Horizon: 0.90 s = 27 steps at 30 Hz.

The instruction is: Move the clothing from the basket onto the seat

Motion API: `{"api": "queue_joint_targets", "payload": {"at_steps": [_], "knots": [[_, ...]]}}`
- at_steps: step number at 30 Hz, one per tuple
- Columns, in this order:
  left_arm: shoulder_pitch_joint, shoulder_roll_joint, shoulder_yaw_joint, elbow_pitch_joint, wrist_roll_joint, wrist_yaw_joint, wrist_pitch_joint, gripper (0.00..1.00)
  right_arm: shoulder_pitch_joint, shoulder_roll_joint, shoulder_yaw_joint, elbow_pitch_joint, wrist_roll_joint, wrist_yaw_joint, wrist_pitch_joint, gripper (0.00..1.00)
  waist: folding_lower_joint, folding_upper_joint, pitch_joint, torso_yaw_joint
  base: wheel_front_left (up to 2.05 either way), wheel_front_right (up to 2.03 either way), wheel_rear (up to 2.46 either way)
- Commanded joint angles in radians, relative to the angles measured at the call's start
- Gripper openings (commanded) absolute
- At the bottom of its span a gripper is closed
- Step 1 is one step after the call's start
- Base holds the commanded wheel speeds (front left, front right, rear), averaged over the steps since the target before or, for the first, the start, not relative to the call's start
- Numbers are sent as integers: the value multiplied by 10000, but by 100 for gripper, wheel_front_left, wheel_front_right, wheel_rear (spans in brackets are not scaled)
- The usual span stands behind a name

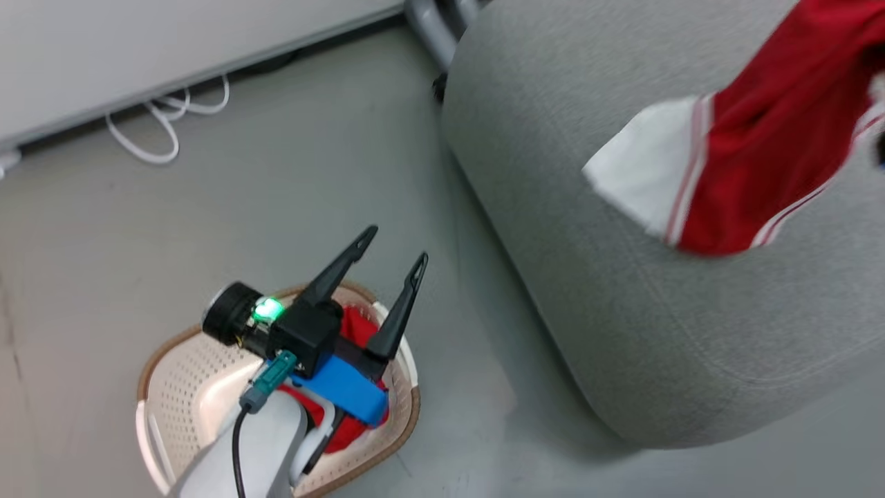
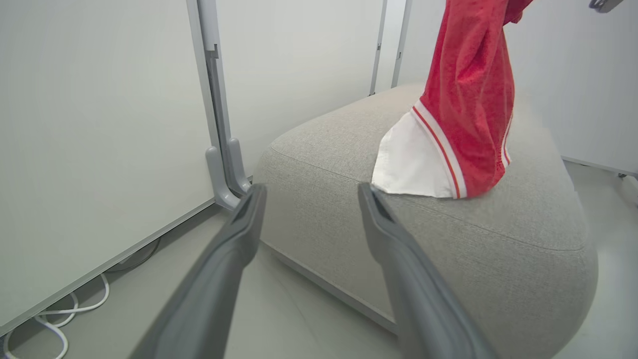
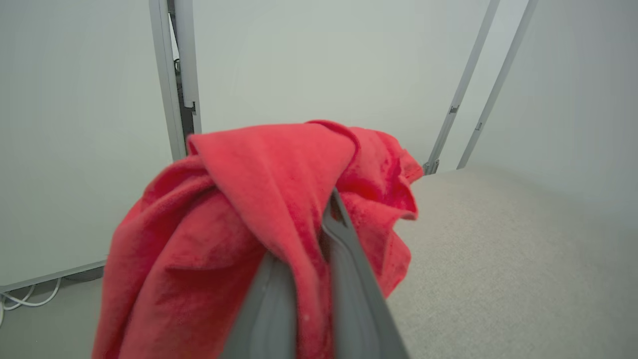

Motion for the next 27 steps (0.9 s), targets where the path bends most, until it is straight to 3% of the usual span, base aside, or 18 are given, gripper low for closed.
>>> {"api": "queue_joint_targets", "payload": {"at_steps": [1, 4, 10, 21, 24, 27], "knots": [[-478, 165, -115, -151, 70, -71, -29, 100, -587, -380, -601, 54, -158, 1, -143, 0, -1, 0, 1264, 905, 0, 0, 0], [-913, 283, -283, -356, 151, -71, -29, 100, -1066, -887, -1493, 141, -330, 1, -306, 0, -1, 0, 1958, 1288, 0, 0, 0], [-1465, 441, -489, -700, 276, -72, -29, 100, -1236, -1304, -3182, 794, -391, 1, -787, 0, -1, 0, 2981, 1863, 0, 0, 0], [-1664, 530, -568, -770, 408, -46, -29, 100, -995, -1143, -3761, 2605, -786, 1, -1447, 1, -1, 0, 3435, 1938, 0, 0, 0], [-1664, 516, -606, -711, 376, -46, -29, 100, -1019, -1196, -3686, 2990, -883, 1, -1650, 100, -1, 0, 3337, 1908, 0, 0, 0], [-1647, 540, -605, -665, 336, -46, -29, 100, -1164, -1148, -3571, 3270, -819, 1, -1706, 100, -1, 0, 3233, 1854, 0, 0, 0]]}}
